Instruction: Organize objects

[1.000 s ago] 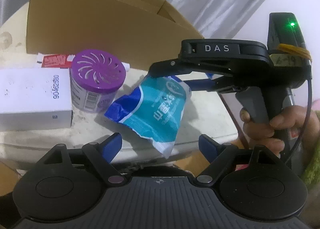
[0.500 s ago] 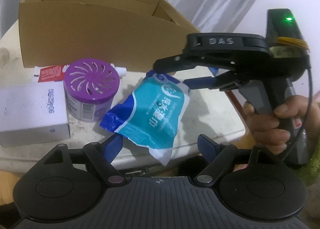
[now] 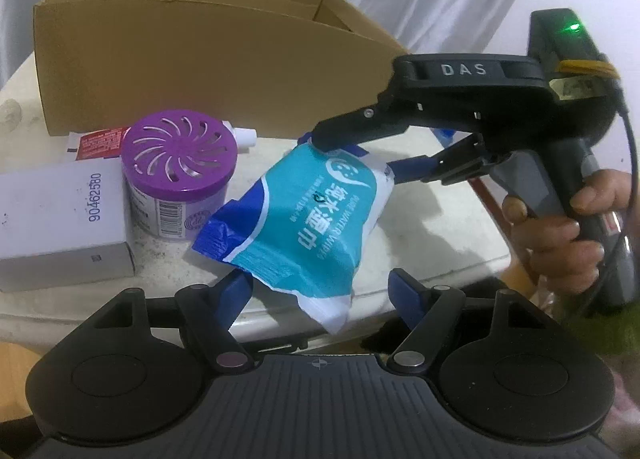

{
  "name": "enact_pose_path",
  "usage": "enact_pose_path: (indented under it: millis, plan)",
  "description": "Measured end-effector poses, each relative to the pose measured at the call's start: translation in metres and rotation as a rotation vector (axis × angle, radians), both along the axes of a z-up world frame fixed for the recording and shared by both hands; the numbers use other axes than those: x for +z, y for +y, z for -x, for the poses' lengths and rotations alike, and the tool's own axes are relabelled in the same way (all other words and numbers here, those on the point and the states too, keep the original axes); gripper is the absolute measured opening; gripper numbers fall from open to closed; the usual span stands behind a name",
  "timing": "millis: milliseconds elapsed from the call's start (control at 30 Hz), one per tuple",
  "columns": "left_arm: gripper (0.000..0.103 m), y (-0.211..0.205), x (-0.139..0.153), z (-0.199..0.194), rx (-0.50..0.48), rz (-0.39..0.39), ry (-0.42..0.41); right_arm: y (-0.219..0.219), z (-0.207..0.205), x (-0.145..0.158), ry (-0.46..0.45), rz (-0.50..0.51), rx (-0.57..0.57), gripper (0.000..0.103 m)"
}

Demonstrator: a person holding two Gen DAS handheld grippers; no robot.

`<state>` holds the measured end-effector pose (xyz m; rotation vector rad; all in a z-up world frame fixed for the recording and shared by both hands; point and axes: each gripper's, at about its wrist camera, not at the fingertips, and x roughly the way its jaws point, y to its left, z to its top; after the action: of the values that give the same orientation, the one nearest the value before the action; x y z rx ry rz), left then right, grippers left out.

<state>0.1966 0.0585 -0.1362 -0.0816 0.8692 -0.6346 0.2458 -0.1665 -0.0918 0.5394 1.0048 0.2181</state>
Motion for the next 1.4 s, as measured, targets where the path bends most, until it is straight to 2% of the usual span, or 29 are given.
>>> enact_pose_path:
  millis: [100,200,267,333,400,533,633,733,867,967,1200,1400]
  plan:
    - [0.076,-0.001,0.003,-0.013,0.012,-0.024,0.052,-0.007,-0.015,-0.007,0.089,-0.074,0.037,0.088]
    - [0.078,-0.005,0.009,-0.03,0.062,-0.036,0.14,-0.009,-0.027,-0.007,0.172,-0.093,0.029,0.088]
    - [0.078,-0.008,0.008,-0.038,0.083,-0.05,0.191,-0.008,-0.029,0.0,0.14,-0.056,0.035,0.088]
    - [0.08,-0.013,0.011,-0.037,0.077,-0.072,0.164,-0.009,-0.028,0.0,0.125,-0.038,0.025,0.088]
    - [0.08,-0.018,0.011,-0.033,0.086,-0.092,0.125,-0.011,-0.021,-0.005,0.098,-0.077,0.035,0.088]
    - [0.08,-0.025,-0.001,-0.015,0.136,-0.076,0.024,-0.01,-0.002,-0.011,-0.054,-0.049,0.061,0.088]
    - [0.08,-0.038,-0.005,0.0,0.161,-0.124,-0.042,-0.009,0.011,-0.013,-0.071,-0.059,0.02,0.089]
    - [0.076,-0.052,-0.005,0.011,0.176,-0.165,-0.063,-0.002,0.019,-0.011,-0.061,-0.057,0.013,0.087]
    - [0.079,-0.07,-0.004,0.02,0.159,-0.18,-0.091,-0.001,0.024,-0.004,-0.092,-0.015,0.011,0.083]
    - [0.078,-0.074,-0.003,0.021,0.161,-0.157,-0.083,-0.005,0.029,-0.001,-0.087,-0.008,-0.003,0.079]
    - [0.078,-0.083,-0.003,0.02,0.135,-0.11,-0.092,-0.016,0.043,0.011,-0.085,0.041,0.007,0.079]
    - [0.078,-0.088,-0.001,0.02,0.095,-0.133,-0.116,-0.017,0.049,0.014,-0.117,0.082,-0.01,0.079]
